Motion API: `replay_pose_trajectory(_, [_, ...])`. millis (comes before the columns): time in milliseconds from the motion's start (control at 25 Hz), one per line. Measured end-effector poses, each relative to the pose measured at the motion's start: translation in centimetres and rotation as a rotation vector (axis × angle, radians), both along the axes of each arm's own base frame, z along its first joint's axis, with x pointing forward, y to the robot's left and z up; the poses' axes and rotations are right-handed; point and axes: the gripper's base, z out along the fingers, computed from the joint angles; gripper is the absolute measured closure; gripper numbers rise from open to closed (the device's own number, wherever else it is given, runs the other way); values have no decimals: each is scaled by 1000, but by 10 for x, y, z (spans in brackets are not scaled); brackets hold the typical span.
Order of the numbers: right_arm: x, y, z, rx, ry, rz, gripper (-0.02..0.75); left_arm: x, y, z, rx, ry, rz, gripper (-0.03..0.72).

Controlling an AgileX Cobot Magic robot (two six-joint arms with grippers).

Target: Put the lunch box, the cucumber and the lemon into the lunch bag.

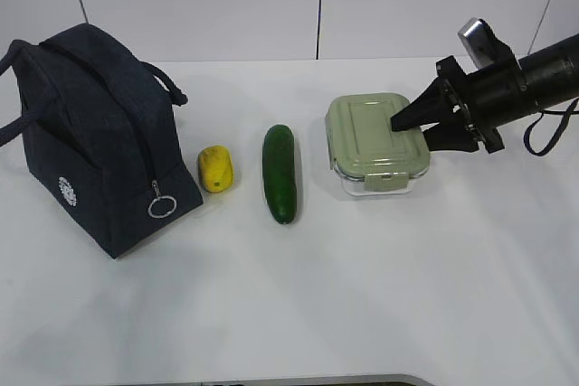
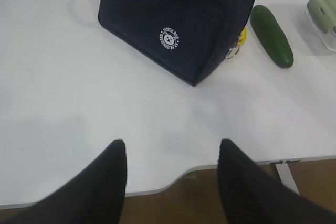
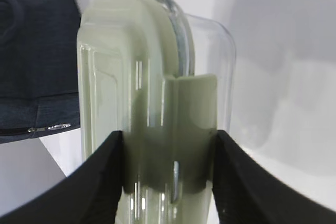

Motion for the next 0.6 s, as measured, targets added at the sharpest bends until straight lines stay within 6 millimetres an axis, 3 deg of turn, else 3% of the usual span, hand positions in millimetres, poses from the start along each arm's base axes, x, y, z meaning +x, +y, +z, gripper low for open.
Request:
replay_pose_trajectory(120, [-1, 7, 6, 0, -11, 14, 360, 8, -3, 4, -23, 51, -17, 300])
replay_pose_trajectory(320, [-5, 13, 23, 6, -48, 23, 360, 29, -11, 31, -83, 94, -46, 302])
replay_pose_trajectory(440, [-6, 14, 30, 27, -61, 17, 360, 49, -19, 44, -169, 140, -78, 330])
replay_pose_trajectory(600, [-5, 16, 34, 58, -59, -4, 360, 90, -27, 46, -245, 208, -64, 349])
